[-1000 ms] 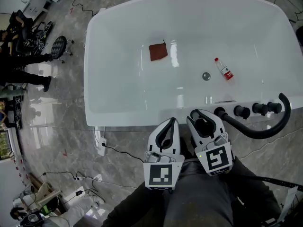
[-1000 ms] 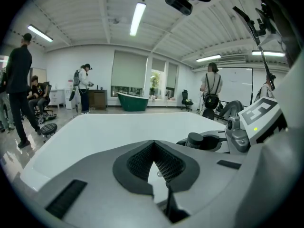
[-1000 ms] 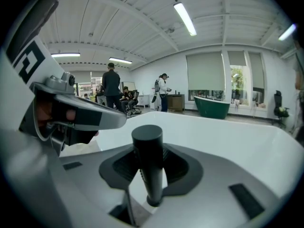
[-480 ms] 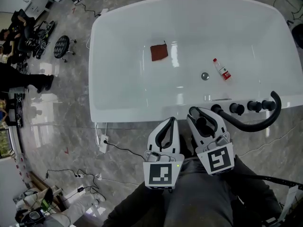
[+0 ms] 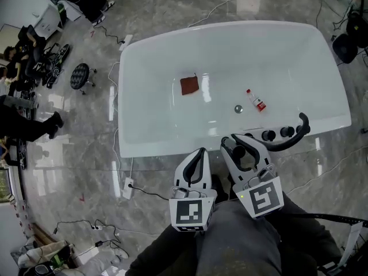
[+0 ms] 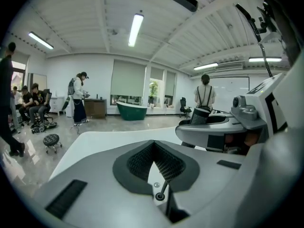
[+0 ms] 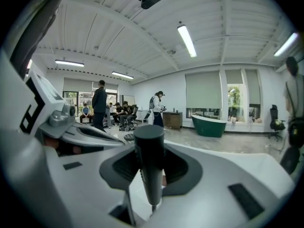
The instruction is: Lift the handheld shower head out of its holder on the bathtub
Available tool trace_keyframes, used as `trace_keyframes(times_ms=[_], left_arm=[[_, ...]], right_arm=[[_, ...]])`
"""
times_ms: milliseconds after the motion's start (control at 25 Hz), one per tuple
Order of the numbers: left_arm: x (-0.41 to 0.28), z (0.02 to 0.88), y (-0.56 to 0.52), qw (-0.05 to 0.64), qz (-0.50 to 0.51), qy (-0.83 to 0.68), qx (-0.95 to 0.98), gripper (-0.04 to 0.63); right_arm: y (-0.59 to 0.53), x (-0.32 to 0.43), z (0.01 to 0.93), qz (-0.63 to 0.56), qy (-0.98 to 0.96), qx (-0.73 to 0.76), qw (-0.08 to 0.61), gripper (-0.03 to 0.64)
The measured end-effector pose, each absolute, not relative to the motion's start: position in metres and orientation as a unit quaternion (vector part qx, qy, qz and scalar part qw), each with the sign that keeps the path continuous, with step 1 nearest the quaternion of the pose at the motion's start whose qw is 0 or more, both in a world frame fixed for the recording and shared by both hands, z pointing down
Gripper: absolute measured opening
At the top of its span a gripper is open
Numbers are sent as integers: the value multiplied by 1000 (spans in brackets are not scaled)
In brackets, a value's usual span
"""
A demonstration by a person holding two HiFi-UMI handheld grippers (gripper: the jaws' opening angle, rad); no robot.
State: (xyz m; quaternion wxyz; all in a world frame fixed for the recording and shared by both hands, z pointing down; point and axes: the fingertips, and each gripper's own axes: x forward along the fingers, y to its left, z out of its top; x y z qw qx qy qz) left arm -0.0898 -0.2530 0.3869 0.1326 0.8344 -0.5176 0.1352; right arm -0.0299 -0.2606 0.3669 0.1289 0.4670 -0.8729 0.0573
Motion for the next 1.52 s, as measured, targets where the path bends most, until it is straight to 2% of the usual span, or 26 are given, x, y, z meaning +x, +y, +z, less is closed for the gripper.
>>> trace_keyframes(times_ms=[320,1080,1520], left_arm=[[-93,322,-231,99,84,-513,849,3],[-94,320,-224,89,76,-517,848,3],[-111,322,-186,90,67,-500,859,3]], right_arm=[[-231,-44,292,15,-875,473,105,124],[-225,-36,305,18,-871,478,113,124],[-192,-49,276,-12,-858,506,84,124]])
